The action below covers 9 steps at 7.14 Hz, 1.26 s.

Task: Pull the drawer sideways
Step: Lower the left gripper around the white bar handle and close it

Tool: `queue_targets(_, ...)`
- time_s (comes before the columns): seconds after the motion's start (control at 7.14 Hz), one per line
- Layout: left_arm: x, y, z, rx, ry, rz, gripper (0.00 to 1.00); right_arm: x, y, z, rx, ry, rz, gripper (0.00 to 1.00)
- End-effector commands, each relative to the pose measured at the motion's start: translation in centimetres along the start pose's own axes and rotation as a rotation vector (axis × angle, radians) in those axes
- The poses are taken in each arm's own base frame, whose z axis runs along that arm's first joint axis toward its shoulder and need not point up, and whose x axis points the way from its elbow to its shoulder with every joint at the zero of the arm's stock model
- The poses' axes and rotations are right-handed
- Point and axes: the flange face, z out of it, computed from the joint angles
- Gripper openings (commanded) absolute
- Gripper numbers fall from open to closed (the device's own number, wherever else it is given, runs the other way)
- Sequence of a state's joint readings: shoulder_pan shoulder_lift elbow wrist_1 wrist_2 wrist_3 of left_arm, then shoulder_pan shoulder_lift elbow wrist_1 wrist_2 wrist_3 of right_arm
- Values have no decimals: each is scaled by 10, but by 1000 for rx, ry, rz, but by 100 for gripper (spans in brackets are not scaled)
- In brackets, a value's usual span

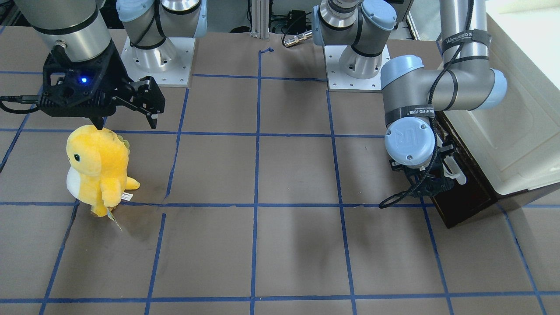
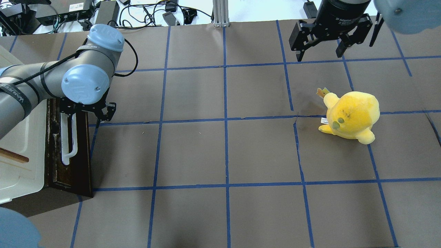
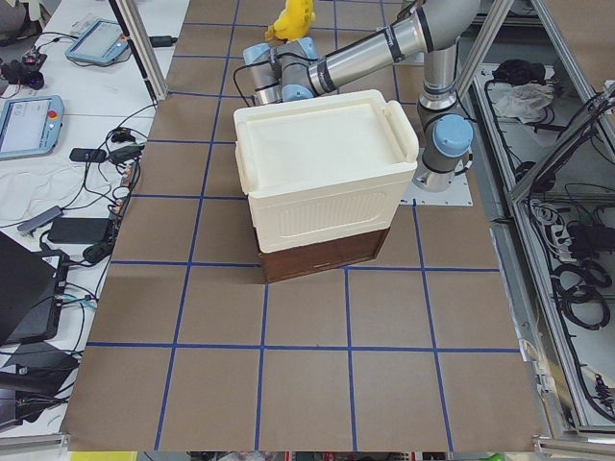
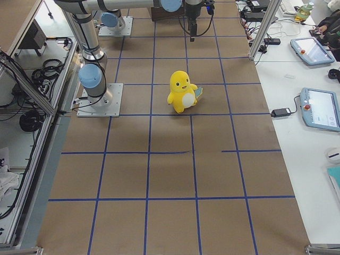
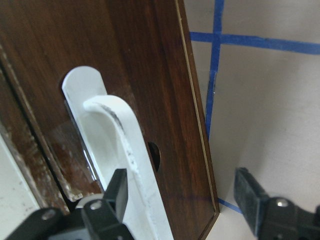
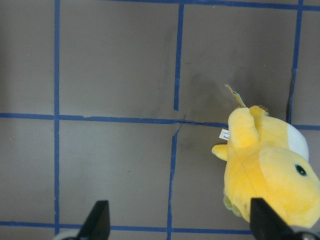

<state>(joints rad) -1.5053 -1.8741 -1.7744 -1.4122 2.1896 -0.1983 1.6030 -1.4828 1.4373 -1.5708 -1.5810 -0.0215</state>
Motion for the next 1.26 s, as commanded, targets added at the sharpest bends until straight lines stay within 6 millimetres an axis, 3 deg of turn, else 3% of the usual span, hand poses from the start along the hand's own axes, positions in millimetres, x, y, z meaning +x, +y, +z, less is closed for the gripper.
queue_targets(0.0, -1, 3, 1, 0, -7, -14, 79, 0, 0, 0, 1, -1, 0, 100)
queue_targets(0.56, 0, 2, 4, -5, -27, -17, 79, 0, 0, 0, 1, -1, 0, 100)
queue_targets(0.84, 0, 2, 6, -9, -26, -16, 70, 0, 0, 0, 1, -1, 0, 100)
queue_targets(1.12, 0, 3, 8, -16, -28, -6, 68, 0, 0, 0, 1, -1, 0, 100)
